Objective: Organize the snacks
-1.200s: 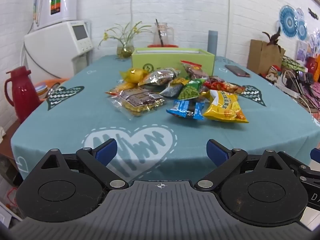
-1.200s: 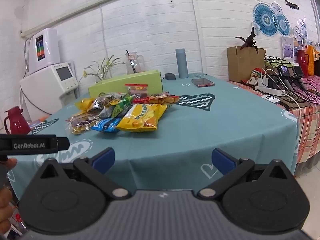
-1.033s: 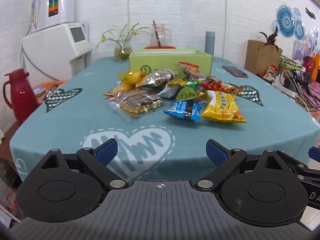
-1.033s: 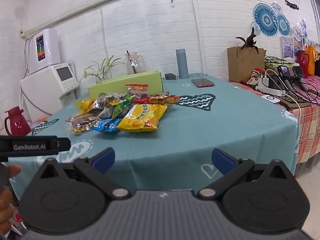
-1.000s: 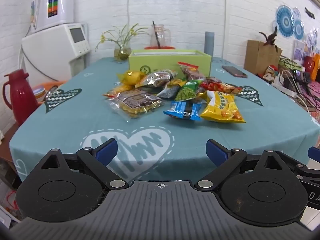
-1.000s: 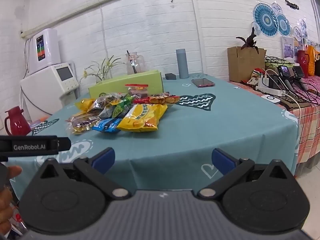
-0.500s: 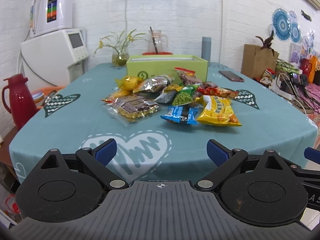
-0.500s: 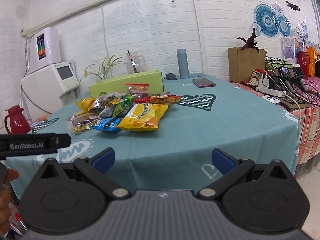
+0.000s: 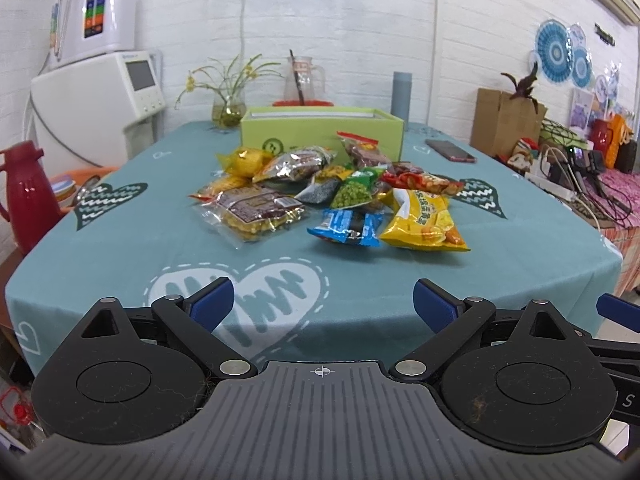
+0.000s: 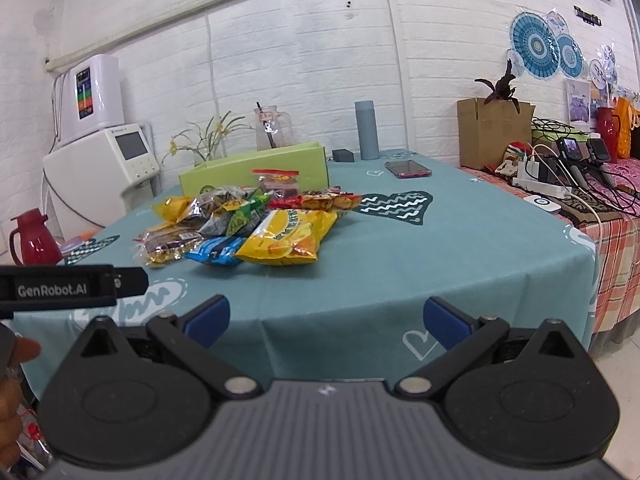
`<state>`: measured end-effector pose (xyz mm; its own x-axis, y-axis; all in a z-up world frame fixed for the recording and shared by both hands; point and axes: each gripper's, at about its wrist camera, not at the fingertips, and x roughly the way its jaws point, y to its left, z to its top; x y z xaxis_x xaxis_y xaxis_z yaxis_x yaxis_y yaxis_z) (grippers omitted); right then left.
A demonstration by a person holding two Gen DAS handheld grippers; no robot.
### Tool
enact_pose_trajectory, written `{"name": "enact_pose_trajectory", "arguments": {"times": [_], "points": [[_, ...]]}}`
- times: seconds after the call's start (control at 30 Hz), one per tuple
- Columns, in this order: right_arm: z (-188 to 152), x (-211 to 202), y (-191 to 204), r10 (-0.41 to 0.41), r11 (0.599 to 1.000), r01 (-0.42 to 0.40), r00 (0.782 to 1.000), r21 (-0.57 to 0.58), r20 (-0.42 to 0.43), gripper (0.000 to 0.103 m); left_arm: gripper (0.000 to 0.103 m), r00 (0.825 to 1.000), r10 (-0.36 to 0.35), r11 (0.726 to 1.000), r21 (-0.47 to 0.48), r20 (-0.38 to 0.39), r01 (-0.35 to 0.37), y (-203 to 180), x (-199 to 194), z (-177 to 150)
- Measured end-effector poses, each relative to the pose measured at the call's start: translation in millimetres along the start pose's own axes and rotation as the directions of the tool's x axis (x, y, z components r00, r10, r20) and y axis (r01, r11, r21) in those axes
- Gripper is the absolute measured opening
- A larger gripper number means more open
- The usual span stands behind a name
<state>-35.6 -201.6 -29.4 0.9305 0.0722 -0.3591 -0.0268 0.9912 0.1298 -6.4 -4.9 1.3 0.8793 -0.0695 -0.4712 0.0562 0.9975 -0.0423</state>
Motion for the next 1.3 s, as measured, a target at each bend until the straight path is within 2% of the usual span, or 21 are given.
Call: {"name": "enact_pose_trajectory", "arguments": {"times": [0.3,0.43,0.63,0.83,0.97,1.03,1.1,1.17,1.2,1.23,1.3], "points": [[1,-2,-7,-0.007,1.000,0.007,1.000,0.009,0.017,0.103,0.088,1.000,-0.006,1.000,-0.031,-0.030,0.005,2,17,7],[2,3,-16,-0.014,1.000,0.014,1.000,0.017,0.027,0.103,0.089,0.996,-0.016,0.998,-0.061,-0.089,0.011,5,44,19],[23,50,-20,-0.045,0.999,0.045,0.998,-0.016,-0.037,0.103,0.090,0.990,0.012,0.998,-0.059,-0.139,-0.020,10,76,36],[34,101,-27,-0.062,0.997,0.056,0.991,-0.052,-0.118,0.103,0.090,0.984,-0.020,0.995,-0.099,-0.178,0.003,20,97,52],[32,128,-35,-0.034,0.999,0.031,0.980,-0.022,-0.194,0.103,0.087,0.973,-0.088,0.992,-0.103,-0.214,0.068,23,111,68],[33,136,-33,-0.047,0.998,0.038,0.979,-0.048,-0.196,0.103,0.082,0.963,-0.147,0.986,-0.116,-0.226,0.123,25,117,78],[34,141,-35,-0.038,0.998,0.029,0.981,-0.050,-0.189,0.103,0.082,0.952,-0.207,0.976,-0.119,-0.225,0.184,22,121,89],[30,138,-42,-0.024,0.999,0.019,0.989,-0.037,-0.143,0.102,0.082,0.937,-0.262,0.964,-0.112,-0.231,0.242,15,129,99],[26,137,-44,-0.016,0.998,0.007,0.991,-0.063,-0.131,0.102,0.083,0.930,-0.282,0.958,-0.109,-0.237,0.263,11,133,102],[27,139,-40,-0.022,0.992,0.002,0.987,-0.128,-0.158,0.102,0.086,0.921,-0.300,0.954,-0.107,-0.249,0.282,7,138,104],[40,146,-40,-0.023,0.994,-0.002,0.975,-0.113,-0.222,0.103,0.092,0.906,-0.333,0.943,-0.107,-0.262,0.315,-3,149,109]]}}
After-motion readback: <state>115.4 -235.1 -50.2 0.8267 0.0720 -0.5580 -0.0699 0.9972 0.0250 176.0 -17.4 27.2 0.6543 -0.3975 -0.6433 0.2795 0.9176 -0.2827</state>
